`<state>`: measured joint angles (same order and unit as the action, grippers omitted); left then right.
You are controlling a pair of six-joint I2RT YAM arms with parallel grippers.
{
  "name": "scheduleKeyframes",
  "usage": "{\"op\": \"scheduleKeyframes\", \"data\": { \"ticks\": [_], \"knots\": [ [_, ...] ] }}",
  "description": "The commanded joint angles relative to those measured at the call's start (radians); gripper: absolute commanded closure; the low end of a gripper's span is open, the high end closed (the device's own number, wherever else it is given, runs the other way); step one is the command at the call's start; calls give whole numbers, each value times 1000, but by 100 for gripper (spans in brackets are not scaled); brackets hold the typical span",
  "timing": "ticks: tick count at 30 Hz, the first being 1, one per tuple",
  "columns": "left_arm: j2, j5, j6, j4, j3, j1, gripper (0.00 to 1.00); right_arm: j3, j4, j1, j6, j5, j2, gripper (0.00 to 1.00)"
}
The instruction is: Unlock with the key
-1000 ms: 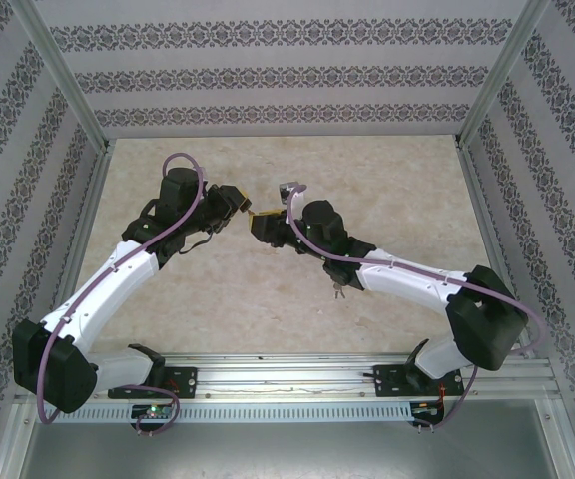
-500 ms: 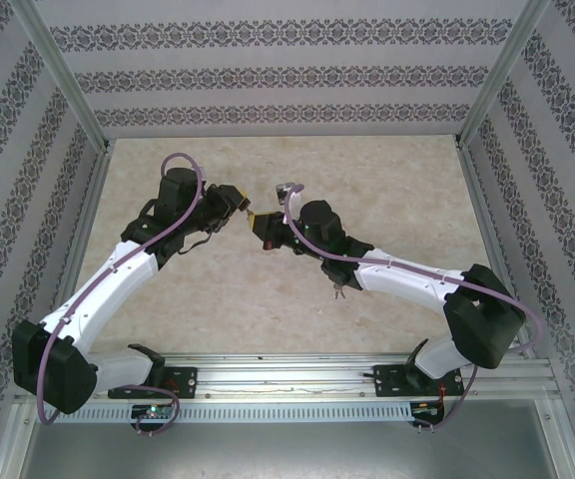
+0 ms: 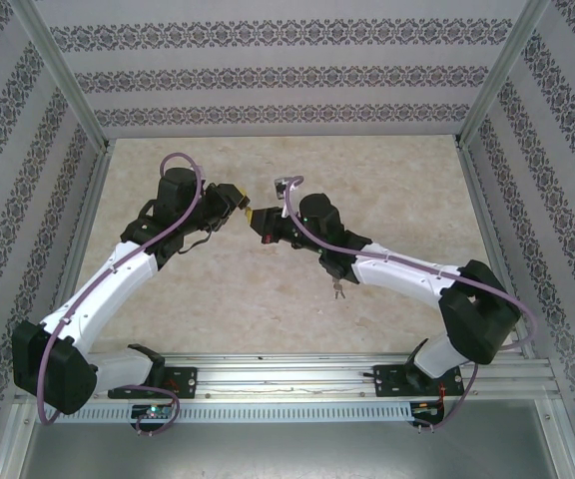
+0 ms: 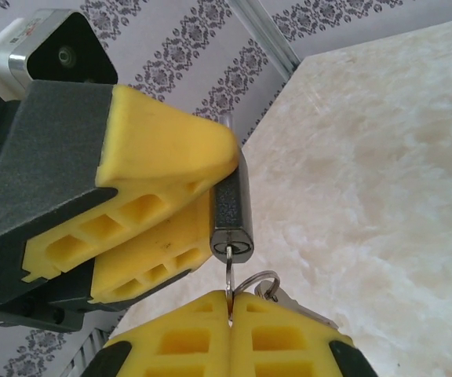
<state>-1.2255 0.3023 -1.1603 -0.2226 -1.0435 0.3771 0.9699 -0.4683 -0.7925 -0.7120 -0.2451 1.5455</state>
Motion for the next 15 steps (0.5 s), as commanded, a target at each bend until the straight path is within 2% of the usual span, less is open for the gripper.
{"op": "scheduleKeyframes", "data": {
  "ticks": [1, 5, 15],
  "knots": [
    [9, 48, -3, 14, -9, 9, 100, 57, -190, 7, -101, -77, 50, 100],
    [16, 43, 3, 3, -12, 9, 100, 96, -123, -14, -36, -18, 48, 100],
    [18, 33, 10, 6, -12, 8, 100, 76, -95, 14, -84, -54, 42, 99]
  ]
}}
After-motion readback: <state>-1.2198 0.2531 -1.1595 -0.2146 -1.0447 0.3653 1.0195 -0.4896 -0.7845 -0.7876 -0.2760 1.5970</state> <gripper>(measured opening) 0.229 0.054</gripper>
